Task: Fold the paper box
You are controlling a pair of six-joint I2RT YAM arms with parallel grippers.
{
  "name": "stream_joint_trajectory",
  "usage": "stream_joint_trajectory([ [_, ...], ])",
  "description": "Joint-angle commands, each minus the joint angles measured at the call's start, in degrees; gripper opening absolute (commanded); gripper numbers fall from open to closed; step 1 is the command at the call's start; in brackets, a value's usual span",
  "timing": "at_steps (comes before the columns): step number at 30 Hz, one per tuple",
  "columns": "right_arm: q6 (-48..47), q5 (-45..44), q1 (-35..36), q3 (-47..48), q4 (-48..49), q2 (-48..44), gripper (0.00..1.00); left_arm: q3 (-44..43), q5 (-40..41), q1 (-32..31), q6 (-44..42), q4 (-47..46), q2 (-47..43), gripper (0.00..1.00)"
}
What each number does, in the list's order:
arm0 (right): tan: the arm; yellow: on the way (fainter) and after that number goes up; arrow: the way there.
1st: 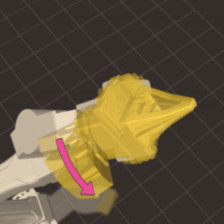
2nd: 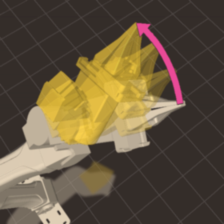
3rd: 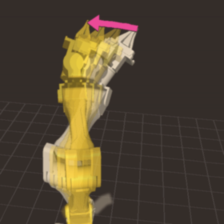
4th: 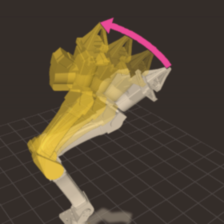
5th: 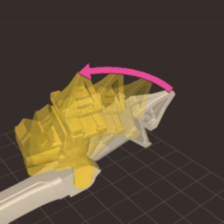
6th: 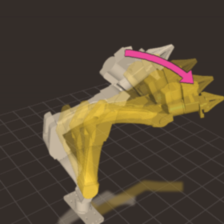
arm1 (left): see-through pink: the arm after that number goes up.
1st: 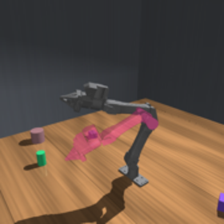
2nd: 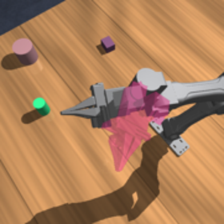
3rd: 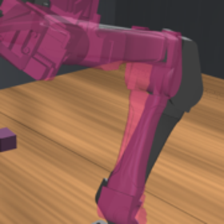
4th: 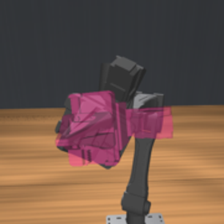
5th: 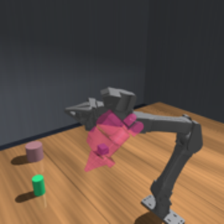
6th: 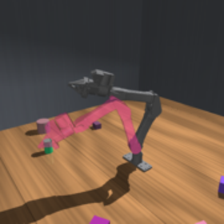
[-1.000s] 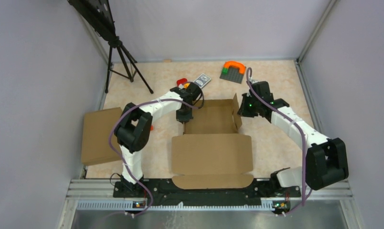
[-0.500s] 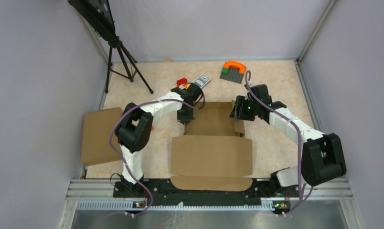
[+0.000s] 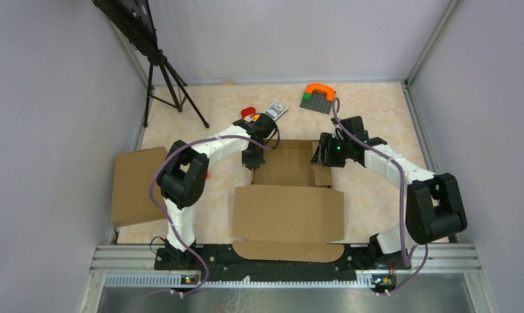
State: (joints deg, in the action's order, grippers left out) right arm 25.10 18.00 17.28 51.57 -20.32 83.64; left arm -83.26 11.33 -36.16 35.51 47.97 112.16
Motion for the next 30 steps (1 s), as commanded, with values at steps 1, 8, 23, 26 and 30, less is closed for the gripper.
stream_joint_trajectory([
  [1, -1.2, -4.9, 1.7, 4.0, -4.7, 2.7, 0.55, -1.8, -1.8, -0.4, 0.0, -0.7, 0.9, 0.0],
  [8, -0.3, -15.7, 6.6, 7.5, -8.8, 6.5, 0.55, -1.8, -1.9, -0.4, 0.2, -0.7, 0.8, 0.0],
  [23, 3.8, -37.3, 13.9, 17.9, -19.9, 17.5, 0.55, -1.7, -2.5, -0.4, 1.7, -1.0, 0.9, 0.0],
  [26, 4.1, -36.7, 14.4, 17.6, -19.2, 18.2, 0.56, -1.7, -2.6, -0.2, 1.9, -1.2, 1.0, 0.0],
  [30, 4.4, -37.1, 14.4, 17.2, -18.2, 20.0, 0.56, -1.6, -2.8, -0.1, 2.1, -1.4, 1.1, 0.0],
])
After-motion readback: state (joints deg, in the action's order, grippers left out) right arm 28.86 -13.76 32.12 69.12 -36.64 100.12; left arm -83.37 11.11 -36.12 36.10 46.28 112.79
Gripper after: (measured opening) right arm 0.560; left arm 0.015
